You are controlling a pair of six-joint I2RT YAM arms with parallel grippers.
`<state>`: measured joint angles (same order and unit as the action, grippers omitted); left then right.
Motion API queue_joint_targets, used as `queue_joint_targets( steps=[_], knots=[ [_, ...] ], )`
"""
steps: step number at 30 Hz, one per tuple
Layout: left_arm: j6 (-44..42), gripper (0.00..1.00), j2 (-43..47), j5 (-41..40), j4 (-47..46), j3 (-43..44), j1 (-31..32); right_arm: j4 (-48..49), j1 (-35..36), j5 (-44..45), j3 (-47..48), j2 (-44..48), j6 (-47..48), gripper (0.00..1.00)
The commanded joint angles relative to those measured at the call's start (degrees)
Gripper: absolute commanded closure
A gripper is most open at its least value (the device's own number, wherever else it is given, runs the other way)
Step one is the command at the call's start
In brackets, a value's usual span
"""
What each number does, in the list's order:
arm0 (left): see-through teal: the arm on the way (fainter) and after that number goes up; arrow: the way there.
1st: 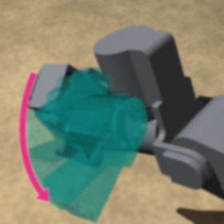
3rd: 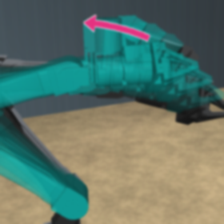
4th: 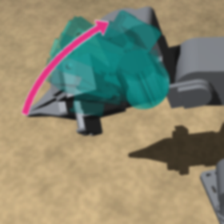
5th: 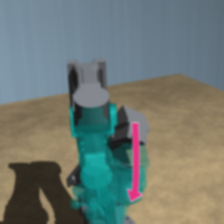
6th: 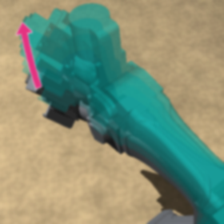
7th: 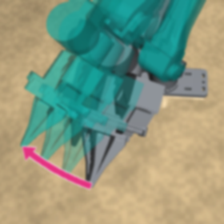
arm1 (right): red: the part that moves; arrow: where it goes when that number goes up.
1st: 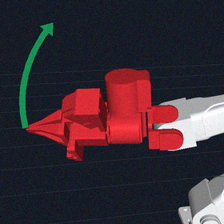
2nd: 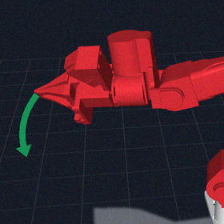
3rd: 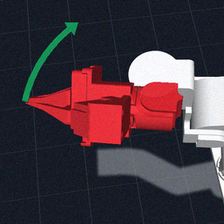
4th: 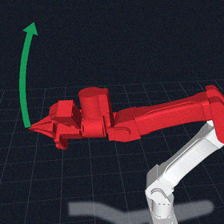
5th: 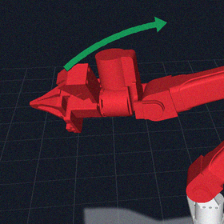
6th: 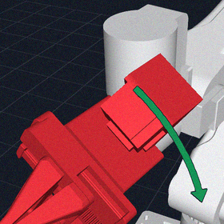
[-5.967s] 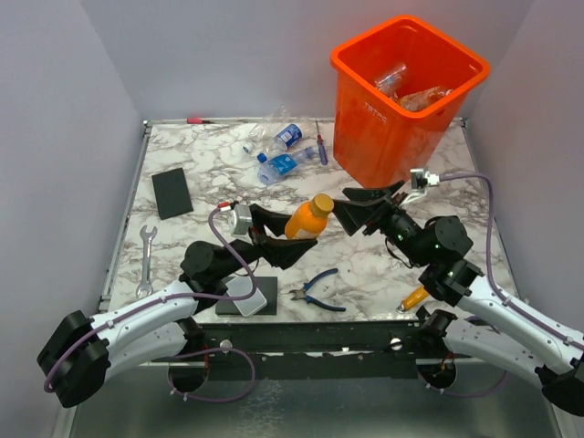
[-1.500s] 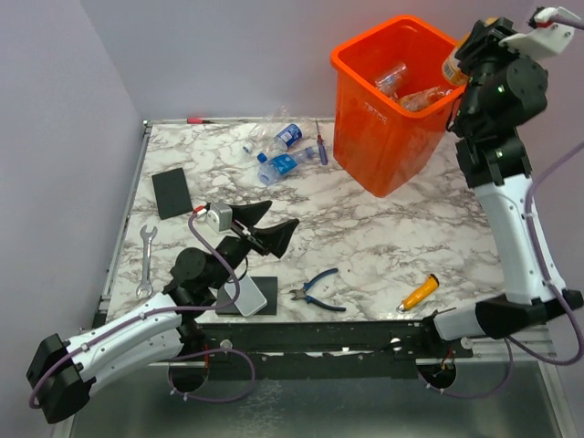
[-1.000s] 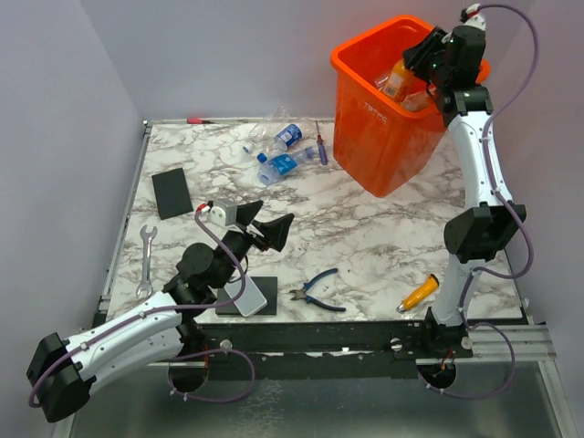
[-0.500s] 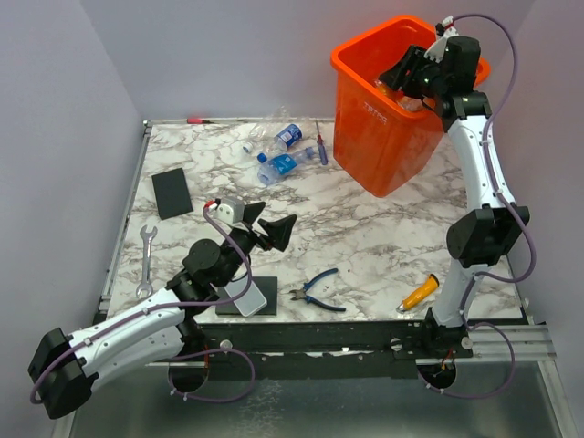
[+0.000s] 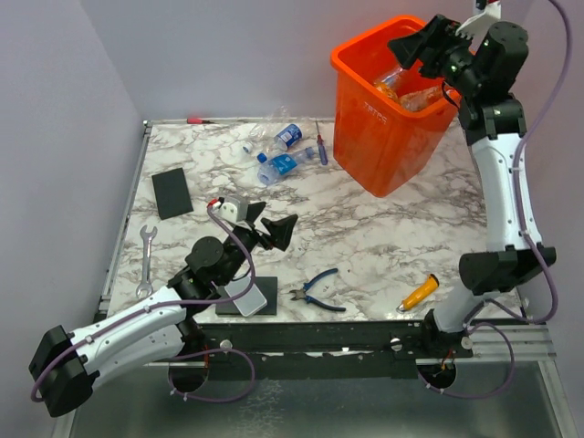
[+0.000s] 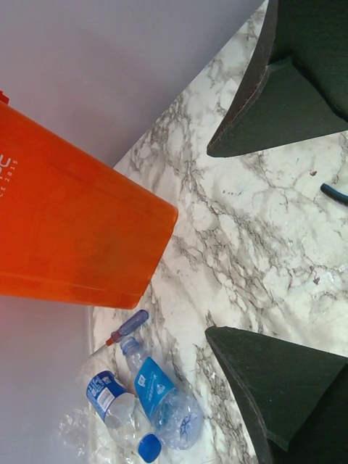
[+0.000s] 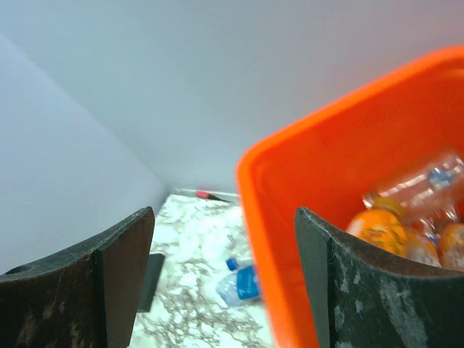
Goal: Put the plastic bottles in the bin
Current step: Place the plastic bottle in the trash bin.
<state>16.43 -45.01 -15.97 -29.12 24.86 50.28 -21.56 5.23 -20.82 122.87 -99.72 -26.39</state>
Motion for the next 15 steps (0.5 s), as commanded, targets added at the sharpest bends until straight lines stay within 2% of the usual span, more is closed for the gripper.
queue_joint_targets(
  steps=[1, 3, 5, 10, 13, 15],
  knots=[
    [-0.6, 0.01, -0.1, -6.5, 2.1, 1.5, 0.1, 7.5, 4.4, -3.8, -5.5, 12.2, 1.2, 0.19],
    [-0.1, 0.01, -0.2, -11.8, 3.1, 1.6, 0.1, 9.3, 6.6, -4.6, -14.8, 19.2, 2.2, 0.19],
    [-0.9, 0.01, -0.8, -16.3, 5.5, 2.1, 0.1, 14.7, 7.5, -6.0, -28.3, 27.9, 1.2, 0.19],
    [-2.9, 0.01, -12.5, -24.0, 23.8, 13.0, 0.2, 23.4, 7.6, -8.5, -56.7, 47.1, -5.0, 0.19],
    [-3.4, 0.01, -19.3, -21.7, 27.1, 17.0, -1.1, 21.8, 7.7, -9.1, -66.3, 53.9, -5.4, 0.2],
    [-2.7, 0.01, -23.7, -17.9, 30.3, 20.8, -3.1, 16.9, 7.6, -7.8, -71.5, 57.2, -4.5, 0.2]
  ],
)
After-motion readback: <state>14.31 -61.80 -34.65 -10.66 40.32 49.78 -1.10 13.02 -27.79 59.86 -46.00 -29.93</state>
